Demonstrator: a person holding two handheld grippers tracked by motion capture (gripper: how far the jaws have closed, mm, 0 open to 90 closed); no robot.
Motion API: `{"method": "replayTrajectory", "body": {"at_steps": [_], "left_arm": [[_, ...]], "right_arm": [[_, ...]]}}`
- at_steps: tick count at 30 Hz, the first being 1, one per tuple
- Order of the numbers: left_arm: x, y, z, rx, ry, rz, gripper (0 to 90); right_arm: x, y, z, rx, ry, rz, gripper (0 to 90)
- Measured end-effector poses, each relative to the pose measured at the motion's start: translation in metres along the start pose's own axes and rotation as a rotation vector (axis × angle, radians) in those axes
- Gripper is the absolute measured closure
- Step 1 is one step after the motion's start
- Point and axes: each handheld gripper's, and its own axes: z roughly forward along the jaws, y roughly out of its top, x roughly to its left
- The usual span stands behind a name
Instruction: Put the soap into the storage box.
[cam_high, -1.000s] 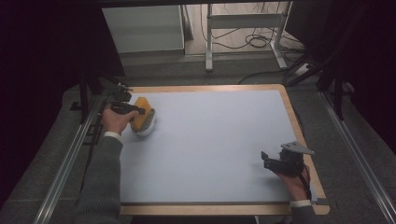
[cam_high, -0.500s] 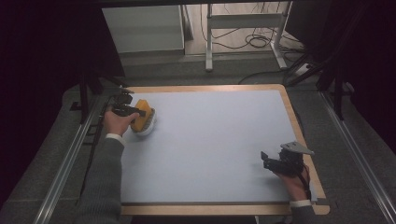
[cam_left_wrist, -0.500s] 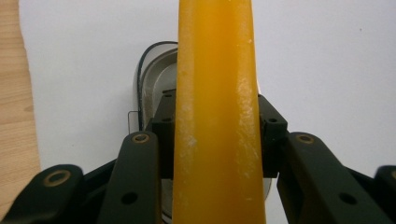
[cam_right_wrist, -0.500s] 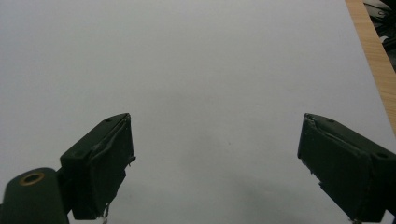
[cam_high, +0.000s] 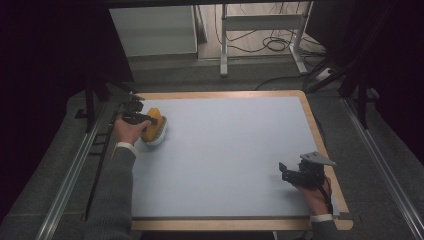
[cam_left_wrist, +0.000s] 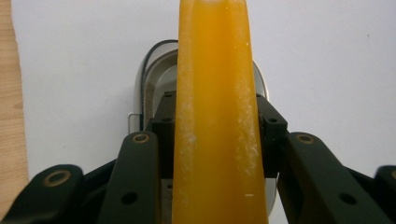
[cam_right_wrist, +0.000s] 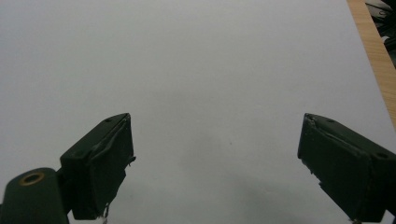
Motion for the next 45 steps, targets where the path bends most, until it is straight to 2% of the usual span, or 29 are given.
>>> {"method": "replayTrajectory", "body": {"at_steps": [4, 7, 11, 14, 19, 25, 27, 28, 31, 36, 39, 45], "left_arm": [[0.0012, -0.0010, 0.0004, 0.002, 0.000, -0.004, 60.7], [0.0008, -0.0020, -0.0026, -0.028, -0.005, -0.010, 59.2], [0.0015, -0.0024, -0.0069, -0.017, 0.009, 0.000, 54.1], [0.0019, -0.0031, -0.0063, -0.022, 0.008, -0.007, 52.3], [0.0019, -0.0037, -0.0058, -0.026, 0.014, 0.001, 45.8], [0.0055, -0.0040, -0.0056, -0.017, 0.014, 0.015, 42.0], [0.0057, -0.0044, -0.0053, -0.023, 0.012, 0.008, 42.3], [0.0062, -0.0048, -0.0054, -0.024, 0.007, 0.006, 45.1], [0.0057, -0.0060, -0.0021, 0.001, 0.010, 0.017, 46.6], [0.0066, -0.0087, -0.0015, -0.010, 0.022, 0.012, 54.2], [0.0068, -0.0093, -0.0012, -0.006, 0.000, 0.013, 58.9], [0.0043, -0.0092, -0.0007, -0.014, 0.002, 0.017, 60.1]], "right_arm": [[-0.0008, -0.0003, 0.0004, 0.000, -0.003, -0.003, 10.4], [-0.0008, -0.0005, 0.0007, 0.001, -0.002, -0.002, 10.4], [0.0011, -0.0001, 0.0008, 0.003, 0.000, -0.003, 10.4], [0.0017, -0.0002, 0.0010, 0.004, 0.001, -0.005, 10.3], [0.0014, -0.0005, 0.0015, 0.008, 0.000, -0.005, 10.3], [0.0010, -0.0010, 0.0020, 0.009, -0.001, -0.006, 10.3], [0.0009, -0.0011, 0.0021, 0.009, -0.001, -0.005, 10.4], [0.0012, -0.0012, 0.0023, 0.011, -0.001, -0.005, 10.3], [0.0015, -0.0012, 0.0026, 0.011, -0.002, -0.008, 10.4], [0.0016, -0.0013, 0.0025, 0.011, -0.002, -0.009, 10.4], [0.0016, -0.0013, 0.0026, 0.011, -0.002, -0.009, 10.4], [0.0012, -0.0012, 0.0022, 0.009, -0.003, -0.007, 10.3]]}}
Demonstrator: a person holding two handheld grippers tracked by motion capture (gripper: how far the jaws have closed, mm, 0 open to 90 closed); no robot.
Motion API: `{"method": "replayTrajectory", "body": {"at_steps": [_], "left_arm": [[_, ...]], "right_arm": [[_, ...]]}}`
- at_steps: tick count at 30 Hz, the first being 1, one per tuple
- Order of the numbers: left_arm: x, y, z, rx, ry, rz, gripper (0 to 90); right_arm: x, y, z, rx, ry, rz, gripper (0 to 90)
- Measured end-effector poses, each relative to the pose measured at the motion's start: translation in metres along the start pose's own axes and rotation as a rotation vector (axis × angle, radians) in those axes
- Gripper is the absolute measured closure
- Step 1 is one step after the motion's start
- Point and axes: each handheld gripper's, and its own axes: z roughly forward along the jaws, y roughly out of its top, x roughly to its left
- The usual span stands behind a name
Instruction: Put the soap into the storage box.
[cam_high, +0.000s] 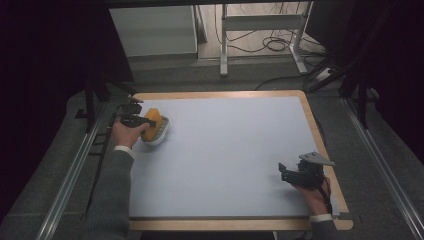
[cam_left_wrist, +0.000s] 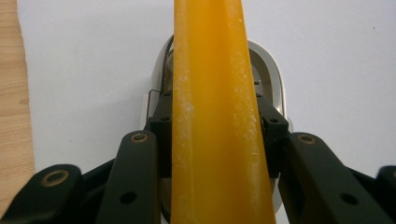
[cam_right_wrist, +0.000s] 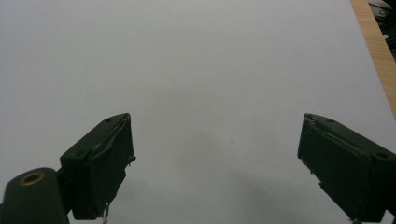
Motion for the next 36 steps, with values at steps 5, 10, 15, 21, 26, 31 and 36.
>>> {"method": "replayTrajectory", "body": {"at_steps": [5, 10, 15, 21, 26, 31, 36], "left_arm": [[0.000, 0.000, 0.004, 0.004, 0.004, -0.014, 60.6], [0.002, -0.002, 0.005, 0.014, -0.008, -0.028, 60.5], [0.002, -0.003, 0.004, 0.016, -0.013, -0.019, 47.7], [0.001, -0.004, 0.005, -0.012, -0.011, -0.015, 33.0], [0.006, -0.004, 0.003, -0.018, 0.011, -0.022, 26.5], [0.009, -0.006, -0.003, -0.065, 0.020, -0.021, 25.6], [0.008, -0.009, -0.010, -0.090, 0.019, -0.008, 24.6]], "right_arm": [[0.000, 0.000, 0.001, 0.002, -0.002, -0.004, 10.3], [0.000, 0.000, 0.000, 0.001, -0.002, -0.002, 10.3], [0.000, 0.000, 0.001, 0.003, -0.001, -0.004, 10.3], [0.000, 0.000, 0.000, 0.001, -0.001, -0.003, 10.4], [-0.001, -0.001, 0.001, 0.003, -0.002, -0.003, 10.4], [-0.001, -0.001, 0.000, 0.003, -0.005, -0.002, 10.3], [0.000, -0.001, 0.000, 0.003, -0.004, -0.004, 10.3]]}}
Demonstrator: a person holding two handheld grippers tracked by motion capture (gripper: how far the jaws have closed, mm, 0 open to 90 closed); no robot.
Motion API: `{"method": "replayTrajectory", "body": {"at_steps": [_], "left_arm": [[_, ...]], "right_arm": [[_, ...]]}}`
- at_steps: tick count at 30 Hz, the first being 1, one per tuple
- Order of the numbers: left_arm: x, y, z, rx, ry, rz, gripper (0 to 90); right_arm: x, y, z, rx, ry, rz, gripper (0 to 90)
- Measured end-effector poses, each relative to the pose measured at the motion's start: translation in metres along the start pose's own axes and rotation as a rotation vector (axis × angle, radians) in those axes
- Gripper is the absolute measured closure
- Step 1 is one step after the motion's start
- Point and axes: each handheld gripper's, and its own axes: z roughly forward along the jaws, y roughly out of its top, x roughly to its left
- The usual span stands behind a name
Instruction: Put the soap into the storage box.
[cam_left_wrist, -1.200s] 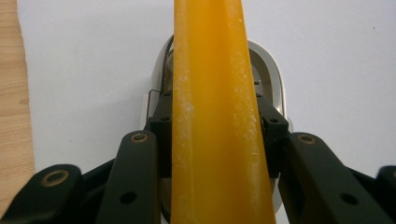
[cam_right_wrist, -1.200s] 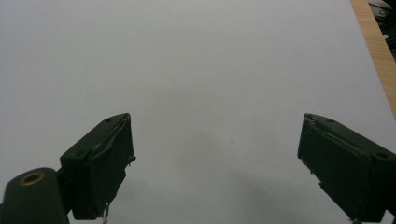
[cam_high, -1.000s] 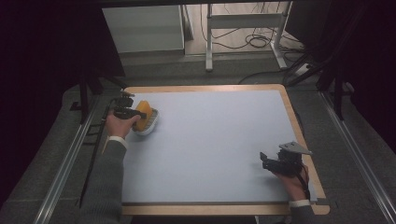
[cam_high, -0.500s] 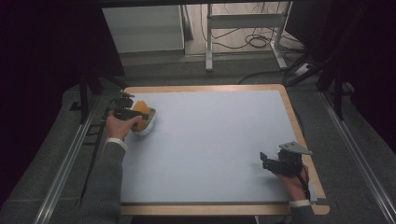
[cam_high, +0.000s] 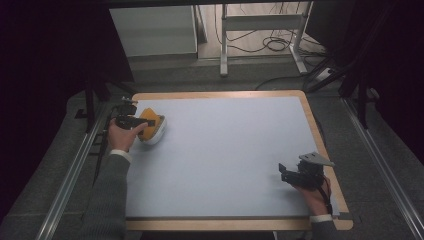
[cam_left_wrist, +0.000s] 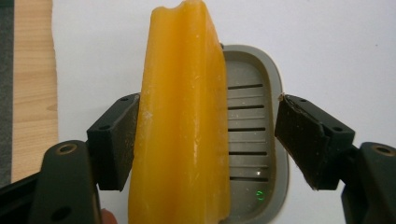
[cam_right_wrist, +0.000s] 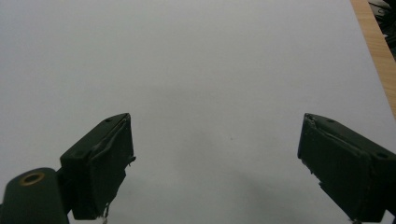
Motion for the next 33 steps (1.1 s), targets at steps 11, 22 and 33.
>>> {"method": "replayTrajectory", "body": {"at_steps": [11, 22, 33], "left_arm": [[-0.004, -0.009, -0.025, -0.076, -0.045, 0.032, 24.4], [-0.020, -0.018, -0.053, -0.141, -0.097, 0.100, 24.3], [-0.042, -0.057, -0.061, -0.146, -0.178, 0.168, 24.0]], "right_arm": [[-0.001, -0.001, -0.001, 0.000, -0.005, 0.003, 10.4], [0.000, -0.001, -0.002, 0.001, -0.005, 0.001, 10.4], [0.001, -0.001, -0.003, -0.003, -0.004, 0.001, 10.3]]}}
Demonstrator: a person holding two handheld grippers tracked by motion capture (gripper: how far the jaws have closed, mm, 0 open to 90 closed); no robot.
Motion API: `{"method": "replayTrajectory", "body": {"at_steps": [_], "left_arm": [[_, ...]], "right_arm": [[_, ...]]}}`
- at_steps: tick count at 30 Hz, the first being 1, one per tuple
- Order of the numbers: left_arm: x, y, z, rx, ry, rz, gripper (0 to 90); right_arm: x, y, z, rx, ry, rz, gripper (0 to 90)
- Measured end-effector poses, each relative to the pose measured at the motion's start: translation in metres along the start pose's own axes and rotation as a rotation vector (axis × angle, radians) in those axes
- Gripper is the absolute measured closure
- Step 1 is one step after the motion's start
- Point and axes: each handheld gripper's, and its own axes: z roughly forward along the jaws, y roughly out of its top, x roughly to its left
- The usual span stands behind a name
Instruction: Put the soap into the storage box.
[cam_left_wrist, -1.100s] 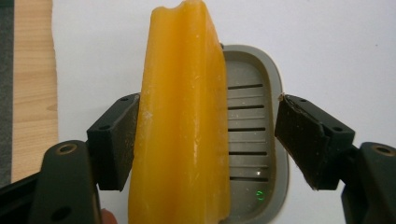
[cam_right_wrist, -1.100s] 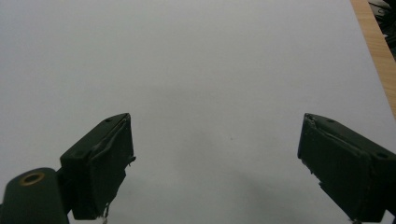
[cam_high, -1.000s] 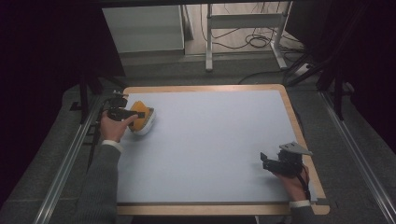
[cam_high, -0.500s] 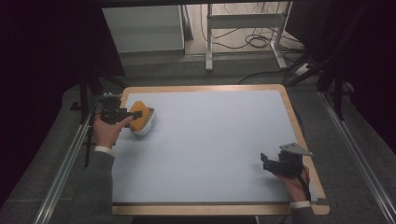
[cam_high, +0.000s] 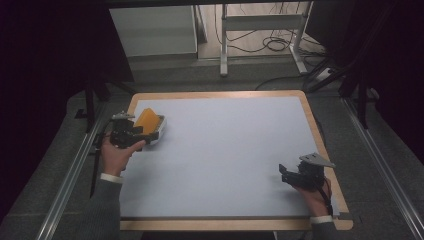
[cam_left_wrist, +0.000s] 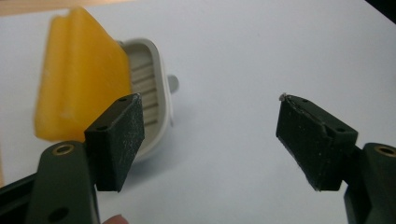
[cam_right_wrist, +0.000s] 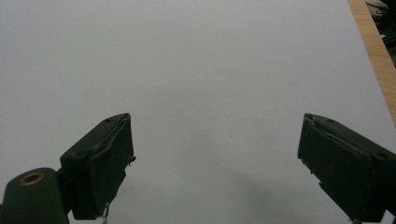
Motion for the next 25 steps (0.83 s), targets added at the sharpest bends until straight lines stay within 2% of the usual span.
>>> {"method": "replayTrajectory", "body": {"at_steps": [10, 25], "left_arm": [[-0.014, -0.035, 0.004, 0.010, -0.042, 0.011, 24.0], [-0.017, -0.046, 0.010, 0.030, -0.059, 0.020, 23.6]], "right_arm": [[0.000, 0.001, -0.002, -0.018, 0.002, 0.000, 10.3], [-0.002, 0.002, -0.006, -0.033, -0.006, 0.000, 10.4]]}}
